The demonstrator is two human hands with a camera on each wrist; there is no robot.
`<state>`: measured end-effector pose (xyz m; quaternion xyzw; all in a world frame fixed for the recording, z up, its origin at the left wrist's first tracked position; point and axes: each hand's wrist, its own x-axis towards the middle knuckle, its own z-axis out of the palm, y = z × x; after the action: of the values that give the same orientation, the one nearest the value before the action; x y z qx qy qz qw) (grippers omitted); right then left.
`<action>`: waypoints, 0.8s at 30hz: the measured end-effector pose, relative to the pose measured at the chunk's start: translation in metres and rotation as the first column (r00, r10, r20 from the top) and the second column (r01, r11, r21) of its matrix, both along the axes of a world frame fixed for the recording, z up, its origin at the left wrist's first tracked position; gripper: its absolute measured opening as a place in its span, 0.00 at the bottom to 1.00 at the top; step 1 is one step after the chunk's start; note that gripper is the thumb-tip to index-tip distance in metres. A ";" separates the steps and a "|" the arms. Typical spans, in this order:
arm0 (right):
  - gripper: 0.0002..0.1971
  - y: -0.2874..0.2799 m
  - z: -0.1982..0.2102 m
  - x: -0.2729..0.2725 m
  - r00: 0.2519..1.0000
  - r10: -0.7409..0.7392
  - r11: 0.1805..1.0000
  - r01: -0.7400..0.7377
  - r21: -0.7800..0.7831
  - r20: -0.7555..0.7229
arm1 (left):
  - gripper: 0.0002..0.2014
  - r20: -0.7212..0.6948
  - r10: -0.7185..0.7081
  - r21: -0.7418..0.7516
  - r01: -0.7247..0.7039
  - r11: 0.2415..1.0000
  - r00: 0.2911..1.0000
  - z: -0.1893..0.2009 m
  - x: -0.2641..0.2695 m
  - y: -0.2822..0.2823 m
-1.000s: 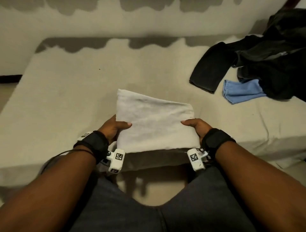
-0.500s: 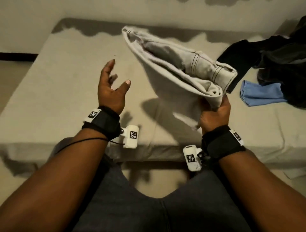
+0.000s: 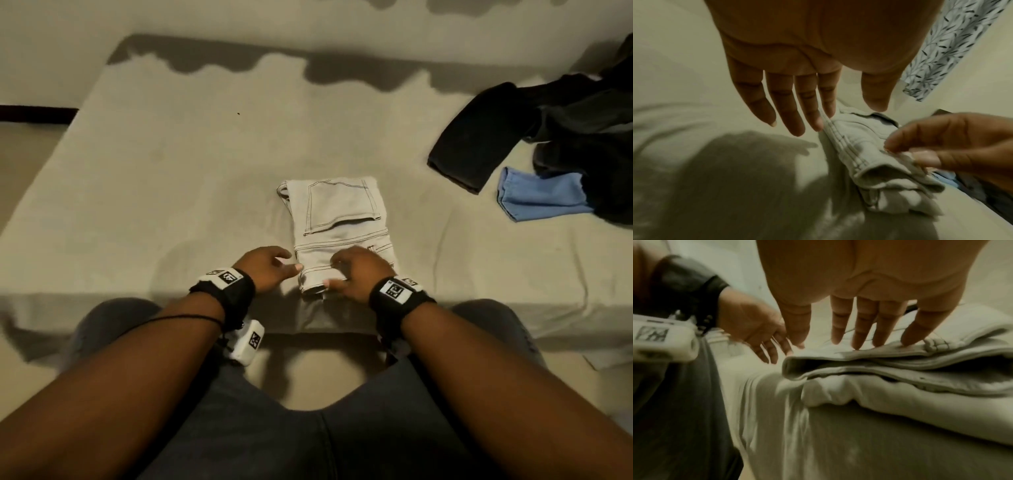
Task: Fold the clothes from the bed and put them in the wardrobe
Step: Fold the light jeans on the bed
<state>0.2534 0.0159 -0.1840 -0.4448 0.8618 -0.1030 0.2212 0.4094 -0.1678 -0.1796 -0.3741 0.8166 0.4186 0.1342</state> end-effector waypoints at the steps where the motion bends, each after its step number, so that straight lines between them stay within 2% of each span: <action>1: 0.26 0.001 0.005 -0.006 0.993 -0.106 0.988 0.111 -0.109 0.052 | 0.30 -0.007 -0.016 0.011 0.016 1.000 1.000 0.001 -0.004 0.009; 3: 0.25 0.009 0.010 -0.025 0.934 -0.352 0.897 0.357 -0.260 0.069 | 0.34 0.002 -0.019 0.027 0.019 0.999 1.000 -0.002 -0.013 0.023; 4: 0.27 0.014 0.012 -0.032 0.881 -0.461 0.843 0.473 -0.258 0.107 | 0.36 -0.003 0.021 0.034 -0.020 0.999 1.000 -0.006 -0.017 0.030; 6: 0.30 0.023 0.012 -0.045 0.773 -0.598 0.774 0.625 -0.097 0.212 | 0.36 -0.029 0.145 0.077 -0.142 0.987 0.989 -0.013 -0.025 0.041; 8: 0.23 0.027 0.010 -0.052 0.776 -0.585 0.804 0.593 0.044 0.235 | 0.33 -0.052 0.269 0.100 -0.263 0.960 0.962 -0.016 -0.033 0.046; 10: 0.17 0.030 0.013 -0.058 0.799 -0.559 0.817 0.576 -0.017 0.219 | 0.32 -0.071 0.353 0.106 -0.345 0.933 0.933 -0.015 -0.038 0.044; 12: 0.17 0.034 0.019 -0.065 0.788 -0.557 0.790 0.600 -0.124 0.263 | 0.31 -0.096 0.432 0.156 -0.415 0.896 0.897 -0.010 -0.041 0.035; 14: 0.20 0.042 0.024 -0.072 0.795 -0.539 0.799 0.587 -0.130 0.278 | 0.33 -0.088 0.453 0.238 -0.423 0.874 0.887 -0.005 -0.041 0.028; 16: 0.22 0.053 0.023 -0.075 0.833 -0.504 0.862 0.504 0.064 0.228 | 0.39 -0.013 0.305 0.178 -0.298 0.938 0.952 -0.004 -0.038 0.027; 18: 0.23 0.059 0.017 -0.074 0.890 -0.434 0.883 0.388 0.265 0.142 | 0.51 0.123 0.094 -0.003 -0.094 0.996 0.988 -0.010 -0.037 0.032; 20: 0.18 0.055 0.012 -0.075 0.910 -0.396 0.890 0.348 0.296 0.120 | 0.62 0.136 0.016 -0.157 0.005 0.988 0.991 -0.013 -0.041 0.036; 21: 0.23 0.052 0.011 -0.078 0.909 -0.400 0.897 0.363 0.251 0.116 | 0.62 0.089 -0.018 -0.239 0.039 0.970 0.996 -0.012 -0.049 0.038; 23: 0.51 0.044 0.011 -0.082 0.896 -0.409 0.912 0.394 0.117 0.170 | 0.55 -0.024 -0.157 -0.379 0.136 0.915 0.987 -0.007 -0.068 0.042; 24: 0.58 0.039 0.013 -0.082 0.914 -0.373 0.928 0.372 0.036 0.161 | 0.50 -0.082 -0.238 -0.433 0.181 0.883 0.968 -0.003 -0.077 0.045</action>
<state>0.1714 0.0553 -0.1713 -0.2621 0.9095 -0.1776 0.2694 0.3321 -0.1229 -0.1830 -0.2750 0.9304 0.2391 0.0400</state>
